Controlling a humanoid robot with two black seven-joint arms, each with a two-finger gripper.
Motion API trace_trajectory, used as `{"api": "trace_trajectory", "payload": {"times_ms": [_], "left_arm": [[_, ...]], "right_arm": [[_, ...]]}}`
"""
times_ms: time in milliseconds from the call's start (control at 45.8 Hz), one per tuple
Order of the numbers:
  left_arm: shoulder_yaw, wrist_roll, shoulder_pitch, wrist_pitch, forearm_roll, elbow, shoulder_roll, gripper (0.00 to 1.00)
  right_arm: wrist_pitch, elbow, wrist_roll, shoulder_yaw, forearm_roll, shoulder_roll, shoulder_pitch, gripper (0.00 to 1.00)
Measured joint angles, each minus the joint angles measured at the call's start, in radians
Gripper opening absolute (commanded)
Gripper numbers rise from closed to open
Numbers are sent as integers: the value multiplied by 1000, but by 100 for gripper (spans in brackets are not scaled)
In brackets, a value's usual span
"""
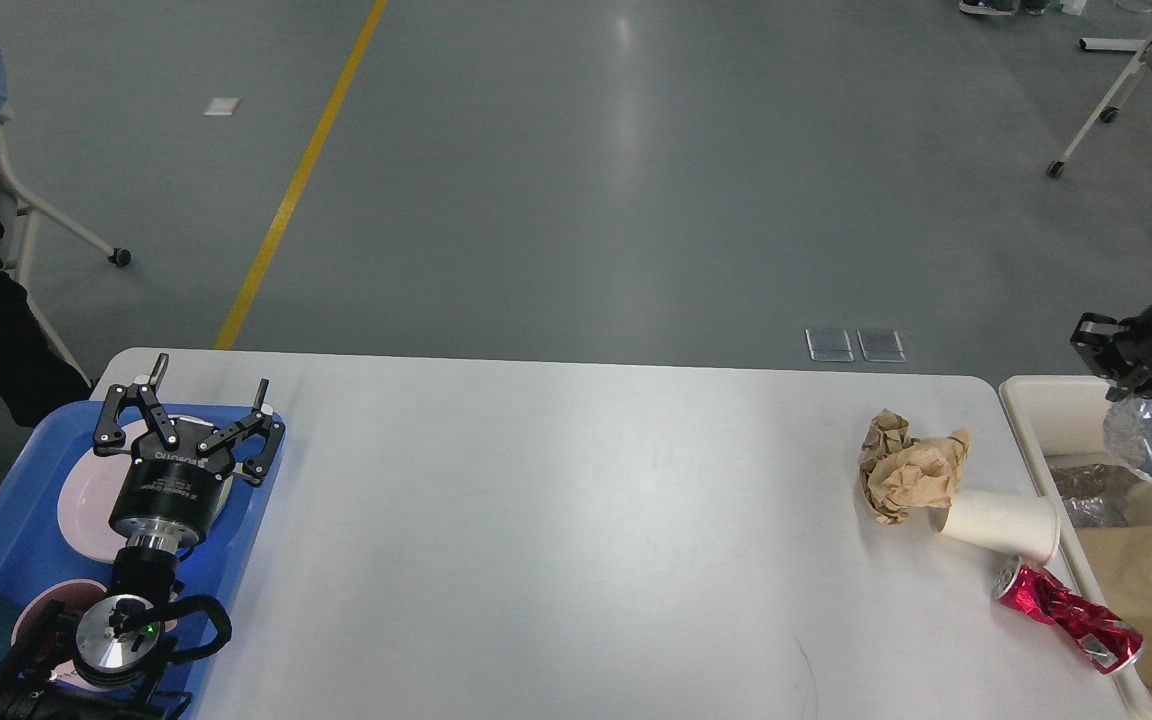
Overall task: Tidy desktop
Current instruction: 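Carry the silver bag into the white bin and release it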
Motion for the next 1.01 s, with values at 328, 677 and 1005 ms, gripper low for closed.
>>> {"api": "trace_trajectory", "payload": {"times_ms": [328, 677, 1005], "left_arm": [[0, 0, 0, 0, 0, 0, 0, 96], [0, 0, 0, 0, 0, 0, 0, 96], [0, 0, 0, 0, -1, 0, 0, 96]], "right_arm": [[-194, -380, 1, 223, 48, -92, -517, 0], [-250, -1032, -15, 657, 134, -69, -1140, 0], [-263, -1144, -12, 733, 115, 10, -1287, 0]]}}
